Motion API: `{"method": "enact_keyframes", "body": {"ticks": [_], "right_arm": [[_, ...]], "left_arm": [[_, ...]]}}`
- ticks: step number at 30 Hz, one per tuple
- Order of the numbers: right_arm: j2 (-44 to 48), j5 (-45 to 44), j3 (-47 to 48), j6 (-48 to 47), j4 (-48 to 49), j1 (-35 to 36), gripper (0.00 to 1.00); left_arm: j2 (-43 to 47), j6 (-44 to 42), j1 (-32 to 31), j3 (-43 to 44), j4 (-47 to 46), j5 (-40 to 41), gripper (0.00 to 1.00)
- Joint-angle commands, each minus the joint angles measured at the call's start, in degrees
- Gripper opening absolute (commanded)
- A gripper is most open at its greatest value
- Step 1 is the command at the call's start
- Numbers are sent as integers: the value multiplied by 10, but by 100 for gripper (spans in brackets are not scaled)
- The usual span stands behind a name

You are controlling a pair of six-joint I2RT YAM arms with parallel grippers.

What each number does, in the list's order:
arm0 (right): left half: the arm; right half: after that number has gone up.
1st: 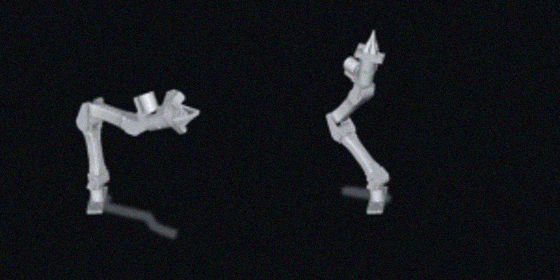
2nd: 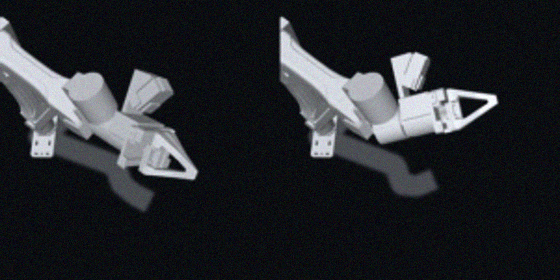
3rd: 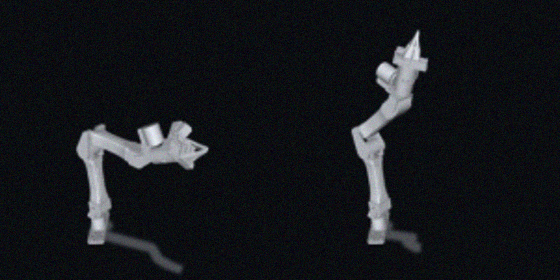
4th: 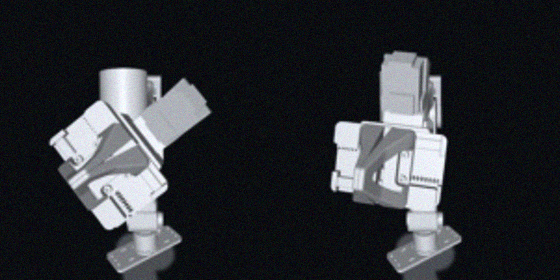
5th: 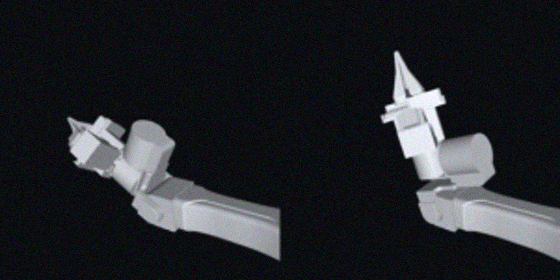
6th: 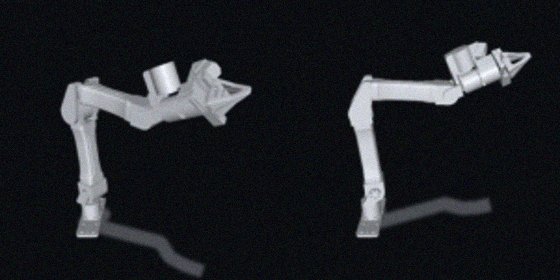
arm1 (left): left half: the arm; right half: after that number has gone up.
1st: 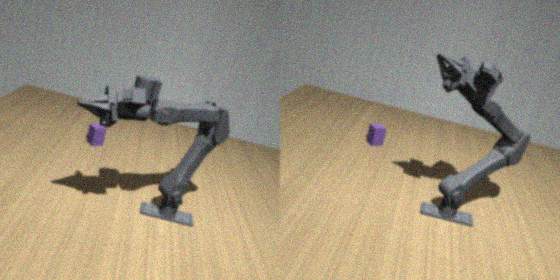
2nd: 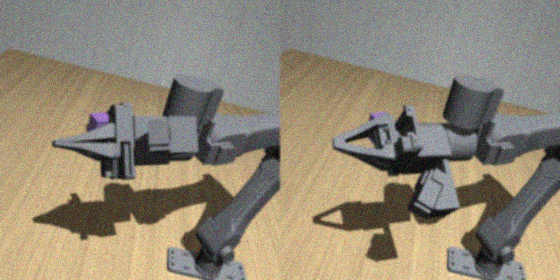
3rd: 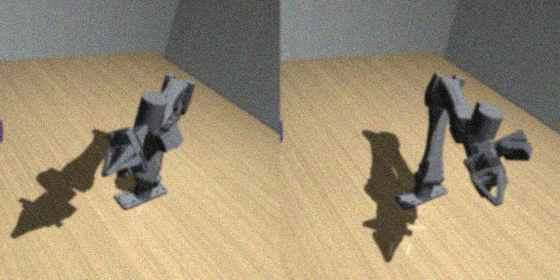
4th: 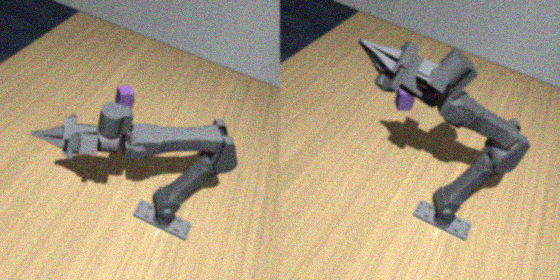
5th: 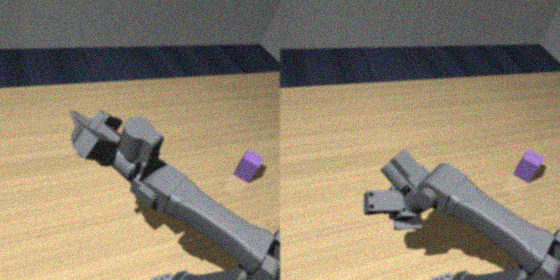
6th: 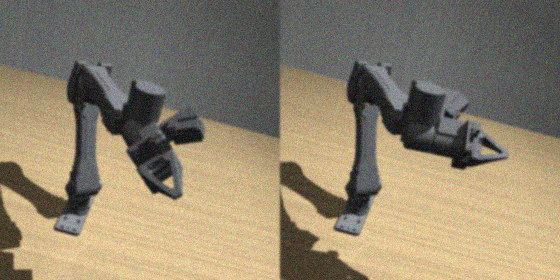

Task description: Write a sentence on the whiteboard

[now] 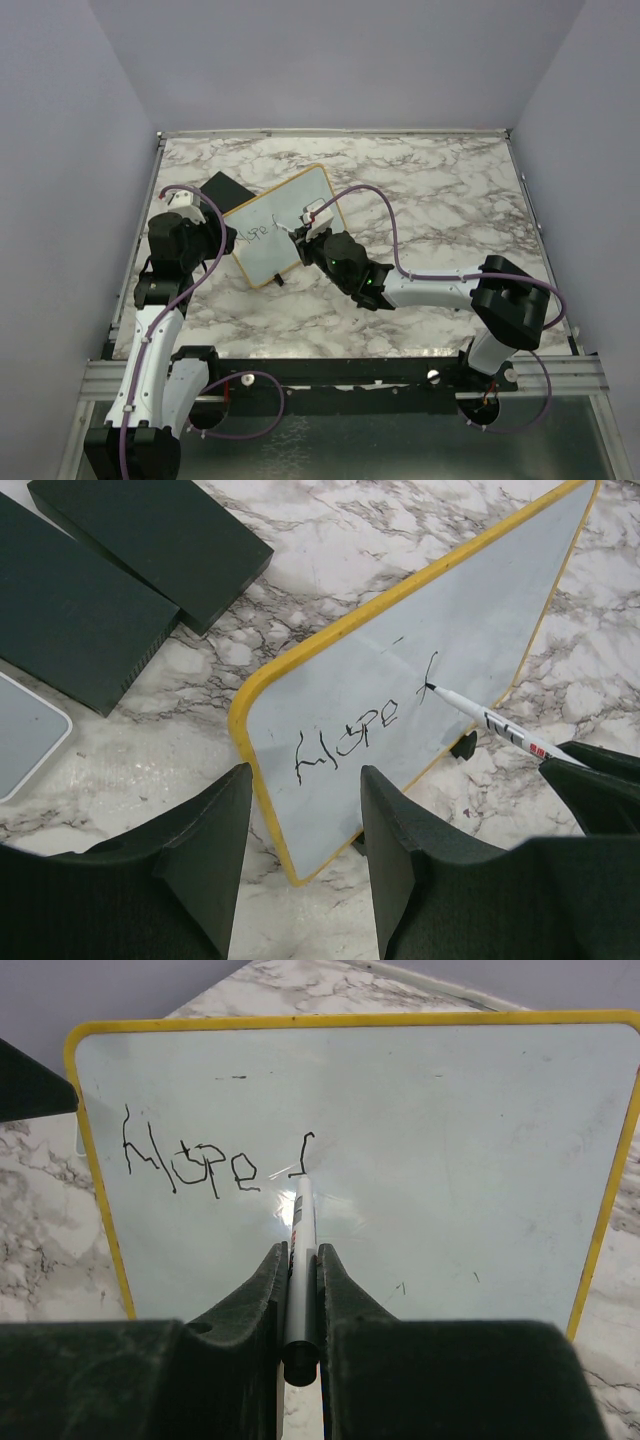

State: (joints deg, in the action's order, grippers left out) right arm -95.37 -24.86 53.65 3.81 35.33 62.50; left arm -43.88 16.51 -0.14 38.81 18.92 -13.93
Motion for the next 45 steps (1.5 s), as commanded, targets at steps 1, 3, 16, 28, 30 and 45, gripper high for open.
{"method": "enact_keyframes", "body": {"ticks": [1,3,16,28,30,45], "right_arm": [[3,-21,-4,-8,7,-4,1],[8,-15,-11,-11,15,-5,1],[60,12,-58,-33,72,-5,0],[34,16,-43,-33,66,-11,0],[27,20,-38,-32,66,-12,1],[-4,28,-21,-29,55,-12,0]], "left_arm": [[10,1,-3,-7,-9,-7,49],[10,1,-4,-8,-9,-7,49],[8,1,-4,-7,-10,-7,50],[7,1,-4,-6,-9,-8,50],[6,1,-4,-6,-10,-8,50],[8,0,-4,-6,-9,-9,49]]}}
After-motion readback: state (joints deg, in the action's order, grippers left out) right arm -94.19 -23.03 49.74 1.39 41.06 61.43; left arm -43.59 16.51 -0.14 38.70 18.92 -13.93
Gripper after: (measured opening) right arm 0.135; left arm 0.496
